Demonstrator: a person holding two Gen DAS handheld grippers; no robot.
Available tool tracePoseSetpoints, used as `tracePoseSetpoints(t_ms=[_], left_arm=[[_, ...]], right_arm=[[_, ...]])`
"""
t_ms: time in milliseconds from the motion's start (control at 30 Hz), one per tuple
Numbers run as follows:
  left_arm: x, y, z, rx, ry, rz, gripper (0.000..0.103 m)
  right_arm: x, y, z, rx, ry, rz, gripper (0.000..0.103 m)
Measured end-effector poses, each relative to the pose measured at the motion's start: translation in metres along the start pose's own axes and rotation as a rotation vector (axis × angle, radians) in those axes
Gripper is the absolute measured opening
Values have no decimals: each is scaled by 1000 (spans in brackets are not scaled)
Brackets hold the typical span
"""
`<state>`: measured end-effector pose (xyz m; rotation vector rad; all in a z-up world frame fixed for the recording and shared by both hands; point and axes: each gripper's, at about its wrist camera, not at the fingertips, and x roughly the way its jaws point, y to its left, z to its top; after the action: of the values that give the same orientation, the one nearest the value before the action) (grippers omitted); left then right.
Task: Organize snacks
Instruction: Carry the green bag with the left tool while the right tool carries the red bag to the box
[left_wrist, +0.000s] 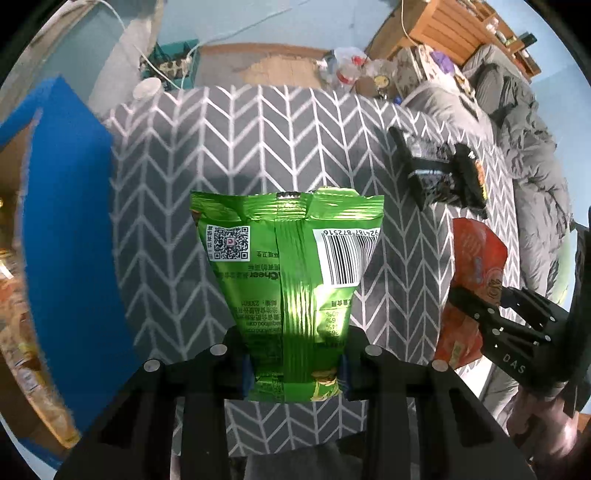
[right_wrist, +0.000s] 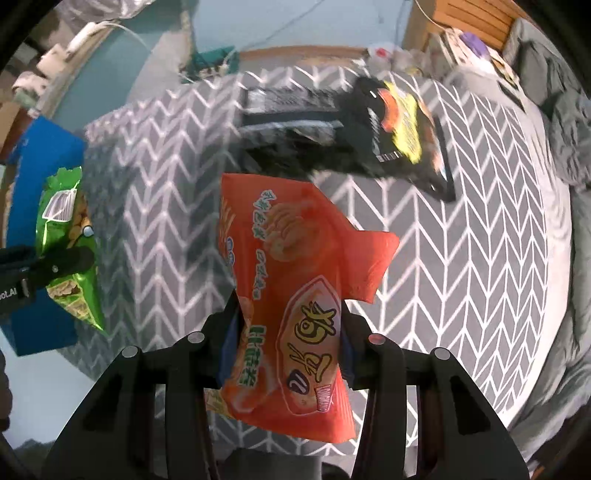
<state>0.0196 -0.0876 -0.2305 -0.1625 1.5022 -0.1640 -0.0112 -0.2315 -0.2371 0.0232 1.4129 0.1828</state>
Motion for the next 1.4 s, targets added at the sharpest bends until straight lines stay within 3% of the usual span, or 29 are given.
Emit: tracePoseSetpoints(t_ms=[100, 267, 433, 1000, 1400], left_arm=[[-19, 7, 1, -11, -34, -8, 34], [-52, 23, -5, -53, -87, -38, 34], [-75, 29, -7, -91, -127, -58, 34], [-144, 99, -43, -222, -232, -33, 34], [-156, 174, -74, -368, -260, 2, 34]], right_arm=[[-12, 10, 10, -32, -20, 21, 43], [-31, -6, 18, -80, -46, 65, 43], [-56, 14, 31, -150, -72, 100, 43], [-80, 137, 64, -340, -93, 281, 43], [-64, 230, 64, -466, -53, 365, 44]])
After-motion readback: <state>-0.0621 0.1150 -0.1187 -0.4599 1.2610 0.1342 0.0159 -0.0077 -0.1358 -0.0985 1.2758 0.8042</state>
